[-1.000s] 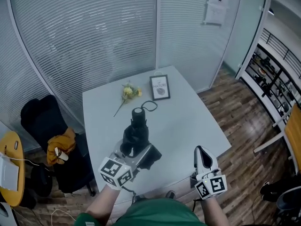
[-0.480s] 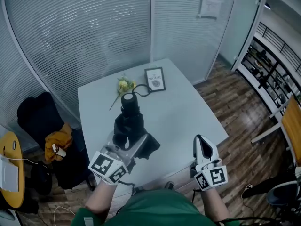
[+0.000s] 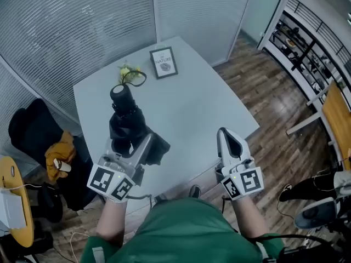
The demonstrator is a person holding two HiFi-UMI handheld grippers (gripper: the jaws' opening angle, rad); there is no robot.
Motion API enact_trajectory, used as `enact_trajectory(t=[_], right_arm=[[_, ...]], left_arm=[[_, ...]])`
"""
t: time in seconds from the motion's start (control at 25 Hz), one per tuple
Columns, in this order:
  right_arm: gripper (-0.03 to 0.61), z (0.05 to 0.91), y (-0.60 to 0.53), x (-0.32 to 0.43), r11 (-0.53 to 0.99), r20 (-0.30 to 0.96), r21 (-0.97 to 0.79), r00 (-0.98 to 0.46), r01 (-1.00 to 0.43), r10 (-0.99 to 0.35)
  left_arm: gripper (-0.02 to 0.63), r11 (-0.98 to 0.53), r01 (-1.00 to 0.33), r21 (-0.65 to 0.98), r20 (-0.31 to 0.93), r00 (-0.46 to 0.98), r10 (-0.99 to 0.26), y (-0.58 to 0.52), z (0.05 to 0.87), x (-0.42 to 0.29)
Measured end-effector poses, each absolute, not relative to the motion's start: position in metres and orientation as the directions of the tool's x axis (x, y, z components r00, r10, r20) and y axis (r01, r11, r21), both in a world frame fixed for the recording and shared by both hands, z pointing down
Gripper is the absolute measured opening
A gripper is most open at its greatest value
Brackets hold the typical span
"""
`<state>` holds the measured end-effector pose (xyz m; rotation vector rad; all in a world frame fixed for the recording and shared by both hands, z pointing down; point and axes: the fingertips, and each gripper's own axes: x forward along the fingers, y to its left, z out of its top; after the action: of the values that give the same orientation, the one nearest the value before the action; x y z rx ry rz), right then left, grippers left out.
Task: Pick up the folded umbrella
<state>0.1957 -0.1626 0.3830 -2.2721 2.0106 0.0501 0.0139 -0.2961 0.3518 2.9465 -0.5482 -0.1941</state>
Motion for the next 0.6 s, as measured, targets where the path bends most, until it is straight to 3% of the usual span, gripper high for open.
enact_trajectory(t=[0.6], right_arm=[[0.002, 0.381, -0.15, 0.204, -0.128, -0.101, -0.065, 0.134, -0.99, -0.986]], left_arm=[[0.296, -0.874, -0.365, 0.32, -0.108, 0.903, -0.416, -0.31, 0.367, -0.01]])
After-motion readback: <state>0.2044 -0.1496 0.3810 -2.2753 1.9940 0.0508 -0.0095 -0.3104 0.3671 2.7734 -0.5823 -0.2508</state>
